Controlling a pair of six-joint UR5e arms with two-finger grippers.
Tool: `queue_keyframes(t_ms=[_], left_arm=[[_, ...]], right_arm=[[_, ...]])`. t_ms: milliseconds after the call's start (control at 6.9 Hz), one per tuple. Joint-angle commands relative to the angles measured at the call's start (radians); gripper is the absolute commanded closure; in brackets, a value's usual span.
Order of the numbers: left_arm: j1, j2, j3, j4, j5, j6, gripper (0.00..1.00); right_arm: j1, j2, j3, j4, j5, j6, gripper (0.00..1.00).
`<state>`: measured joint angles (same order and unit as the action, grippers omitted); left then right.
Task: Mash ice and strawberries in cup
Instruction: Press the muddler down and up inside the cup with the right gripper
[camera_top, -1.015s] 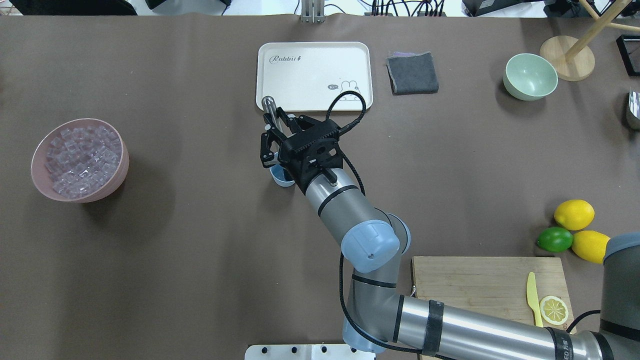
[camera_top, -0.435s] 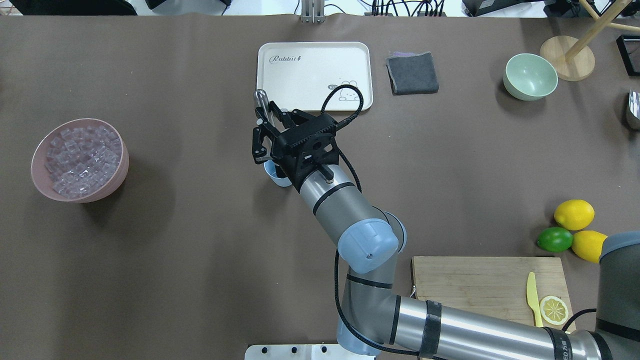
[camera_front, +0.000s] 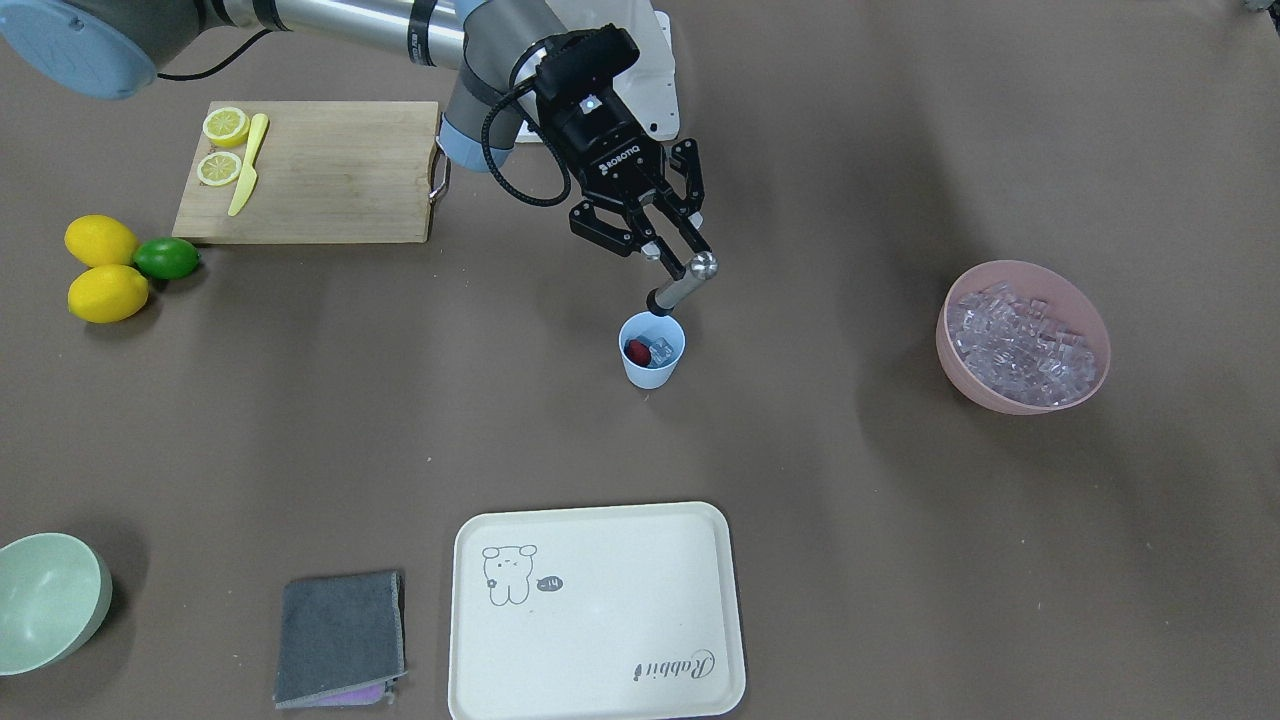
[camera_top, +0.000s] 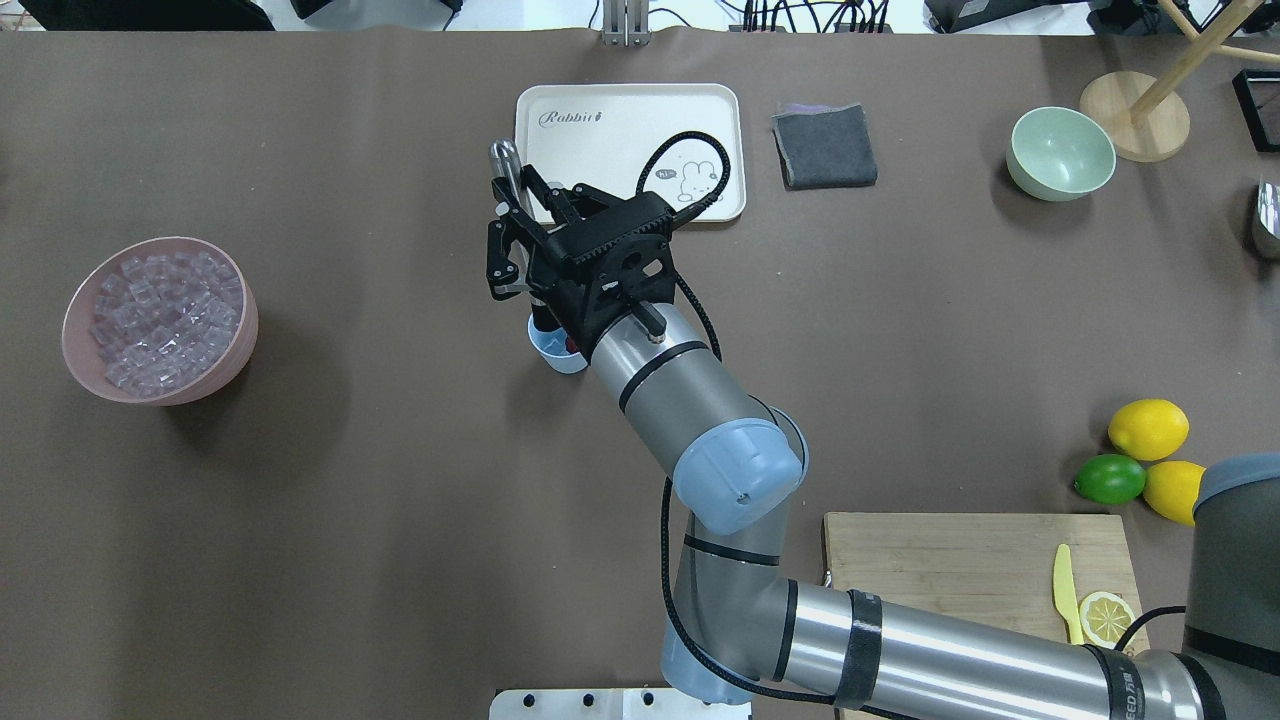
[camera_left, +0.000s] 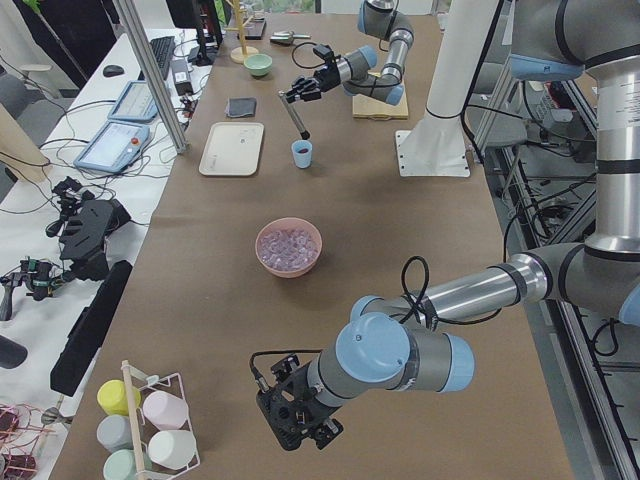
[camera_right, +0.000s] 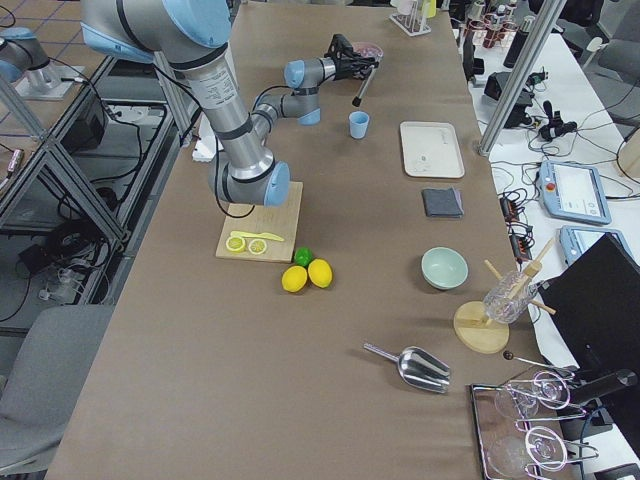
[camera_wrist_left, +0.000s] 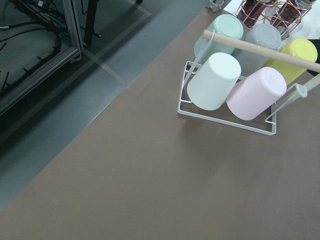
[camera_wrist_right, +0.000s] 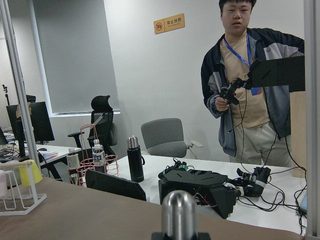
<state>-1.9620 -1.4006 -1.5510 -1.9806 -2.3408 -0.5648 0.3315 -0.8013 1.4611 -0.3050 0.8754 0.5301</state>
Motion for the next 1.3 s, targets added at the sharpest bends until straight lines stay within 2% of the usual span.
queue_keyframes(t_ms=[0, 290, 1160], left_arm=[[0.0, -0.003, 0.003, 0.0, 0.002, 0.0, 0.02], [0.002, -0.006, 0.008, -0.001, 0.002, 0.0, 0.02], [0.003, -0.012, 0.012, -0.003, 0.003, 0.002, 0.02]], right_arm=[[0.012, 0.016, -0.036, -0.002, 0.0, 0.001, 1.0], [0.012, 0.037, -0.1, 0.0, 0.002, 0.004, 1.0], [0.015, 0.037, -0.171, -0.003, -0.004, 0.005, 1.0]])
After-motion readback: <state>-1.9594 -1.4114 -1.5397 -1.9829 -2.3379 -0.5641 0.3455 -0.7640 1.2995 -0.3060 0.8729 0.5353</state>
